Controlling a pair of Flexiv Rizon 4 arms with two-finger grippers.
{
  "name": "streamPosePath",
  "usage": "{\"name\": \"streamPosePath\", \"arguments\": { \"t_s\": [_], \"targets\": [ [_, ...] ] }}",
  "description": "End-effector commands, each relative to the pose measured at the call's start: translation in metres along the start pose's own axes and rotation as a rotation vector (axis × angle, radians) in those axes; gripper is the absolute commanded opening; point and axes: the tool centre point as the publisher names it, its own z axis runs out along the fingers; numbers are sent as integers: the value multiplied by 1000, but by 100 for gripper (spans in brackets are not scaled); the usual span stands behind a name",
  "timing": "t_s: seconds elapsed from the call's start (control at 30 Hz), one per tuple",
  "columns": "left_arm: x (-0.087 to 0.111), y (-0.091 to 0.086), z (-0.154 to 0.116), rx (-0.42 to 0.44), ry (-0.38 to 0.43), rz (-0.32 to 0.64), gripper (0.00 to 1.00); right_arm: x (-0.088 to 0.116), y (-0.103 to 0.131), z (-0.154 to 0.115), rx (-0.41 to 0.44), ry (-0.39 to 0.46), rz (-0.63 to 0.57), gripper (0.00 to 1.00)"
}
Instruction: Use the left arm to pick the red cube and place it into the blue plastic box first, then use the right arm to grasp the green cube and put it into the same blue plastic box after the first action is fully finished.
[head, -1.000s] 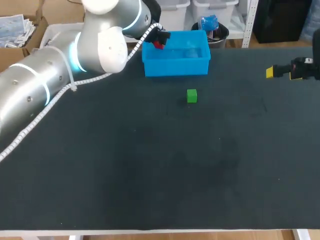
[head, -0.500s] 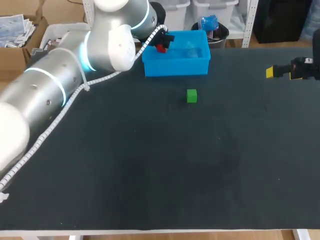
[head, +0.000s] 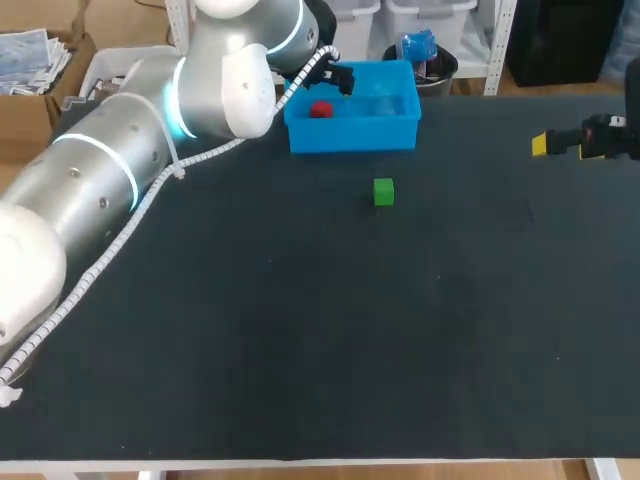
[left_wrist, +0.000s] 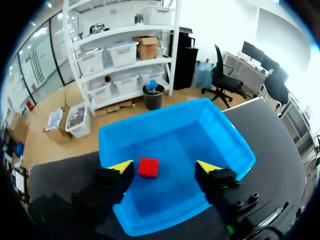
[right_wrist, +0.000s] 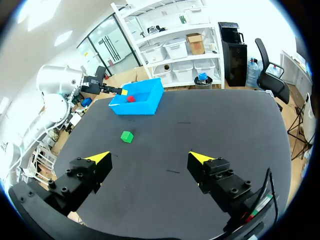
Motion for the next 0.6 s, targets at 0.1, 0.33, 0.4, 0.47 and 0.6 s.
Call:
{"name": "streamPosePath", "arguments": {
  "t_s": [0.1,0.33,0.4,0.47,0.6],
  "targets": [
    [-3,-7,-19,-10,-7,15,100,0,0,0,1,1,-1,100],
    [3,-11,-56,-10,-21,24,100,0,0,0,1,1,-1,100],
    [8,-11,-67,-11,-21,23,100,0,0,0,1,1,-1,100],
    [16,-12,-82,-13,-21,24,100,0,0,0,1,1,-1,100],
    [27,-12,-109,-20,-9,21,100,0,0,0,1,1,-1,100]
  ]
}}
